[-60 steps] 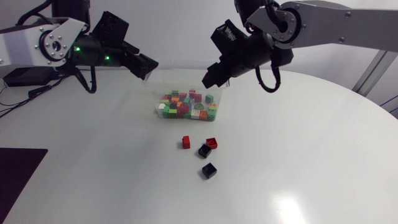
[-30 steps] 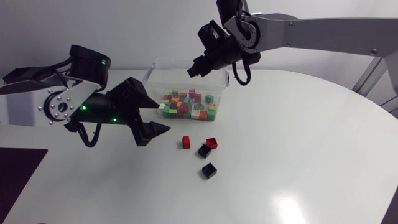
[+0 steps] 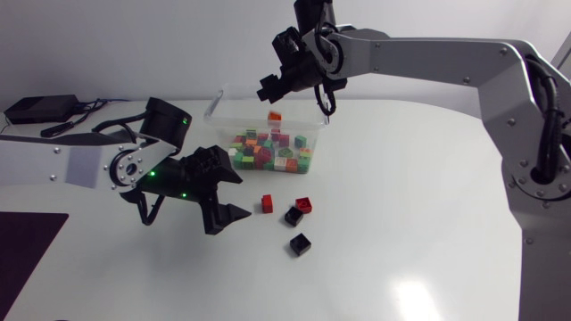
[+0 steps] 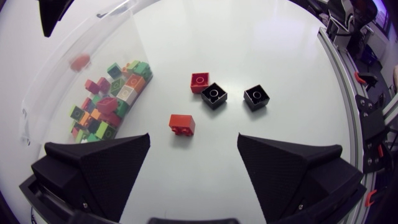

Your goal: Place the duplo bricks in the container

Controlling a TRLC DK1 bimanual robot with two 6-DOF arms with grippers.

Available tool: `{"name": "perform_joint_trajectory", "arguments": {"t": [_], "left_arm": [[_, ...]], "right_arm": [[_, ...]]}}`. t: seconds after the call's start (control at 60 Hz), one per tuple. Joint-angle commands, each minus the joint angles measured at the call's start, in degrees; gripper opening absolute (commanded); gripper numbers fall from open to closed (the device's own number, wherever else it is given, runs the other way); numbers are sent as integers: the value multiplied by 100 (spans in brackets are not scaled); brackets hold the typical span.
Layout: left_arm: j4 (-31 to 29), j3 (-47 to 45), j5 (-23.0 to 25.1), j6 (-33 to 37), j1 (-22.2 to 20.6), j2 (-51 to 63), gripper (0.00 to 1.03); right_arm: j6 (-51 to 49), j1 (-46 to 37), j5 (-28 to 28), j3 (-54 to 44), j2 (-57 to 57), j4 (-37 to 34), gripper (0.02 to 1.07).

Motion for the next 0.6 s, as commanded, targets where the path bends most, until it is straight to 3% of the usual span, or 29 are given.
{"name": "perform_joint_trajectory", "arguments": {"t": [0.0, 0.367, 0.583], "left_arm": [[4, -16, 52, 239, -56, 288, 98], [83, 898, -19, 336, -285, 1615, 98], [74, 1451, -19, 345, -285, 2222, 96]], "right_arm": [[63, -28, 54, -342, -398, -25, 103], [-201, -292, -394, -3313, -2955, 19, 103], [-298, -415, -658, -4667, -3896, 98, 103]]}}
